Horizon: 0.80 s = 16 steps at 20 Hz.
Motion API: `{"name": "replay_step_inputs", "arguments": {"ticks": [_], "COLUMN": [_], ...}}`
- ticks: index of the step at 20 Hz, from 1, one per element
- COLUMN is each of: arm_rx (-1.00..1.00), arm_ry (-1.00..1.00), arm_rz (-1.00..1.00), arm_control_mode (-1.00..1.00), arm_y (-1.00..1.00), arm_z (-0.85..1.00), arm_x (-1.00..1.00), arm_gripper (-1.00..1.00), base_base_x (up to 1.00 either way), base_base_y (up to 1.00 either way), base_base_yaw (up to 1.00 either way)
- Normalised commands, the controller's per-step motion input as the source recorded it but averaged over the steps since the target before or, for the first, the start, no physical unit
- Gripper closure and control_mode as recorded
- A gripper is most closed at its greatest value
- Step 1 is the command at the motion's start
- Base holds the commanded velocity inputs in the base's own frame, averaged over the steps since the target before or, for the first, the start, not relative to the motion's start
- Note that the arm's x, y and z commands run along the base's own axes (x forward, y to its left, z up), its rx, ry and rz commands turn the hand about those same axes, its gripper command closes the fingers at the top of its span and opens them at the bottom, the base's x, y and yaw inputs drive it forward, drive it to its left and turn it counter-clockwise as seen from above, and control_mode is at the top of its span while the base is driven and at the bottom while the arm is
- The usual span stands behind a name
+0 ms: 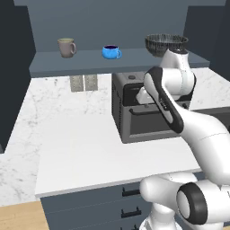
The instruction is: Gather all objects into one cabinet and sort the glasses and bowls to opposite sides.
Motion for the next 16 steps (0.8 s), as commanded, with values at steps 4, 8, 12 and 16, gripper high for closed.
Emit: {"name": "replay_step_inputs", "arguments": {"ticks": [4,8,12,16], "arm_rx": [0.02,0.00,-0.01,0.00], "arm_ry": [-0.09,-0.20,-0.26,-0.03], "arm_rz": [0.00,0.00,0.00,0.00], "arm_control_mode": [-1.00,-1.00,-1.00,-1.00], "arm_y": [0.00,0.00,0.00,0.00], "arm_z": [-0.12,0.04,0.23,-0.01], "arm_x": [-0.01,-0.16,-0.31,-0.09], "arm_gripper": [-1.00,-1.00,-1.00,-1.00], "base_base_x": [0.00,0.00,0.00,0.00], "base_base_y": [0.00,0.00,0.00,0.00], "base_base_yaw": [0.00,0.00,0.00,0.00]}}
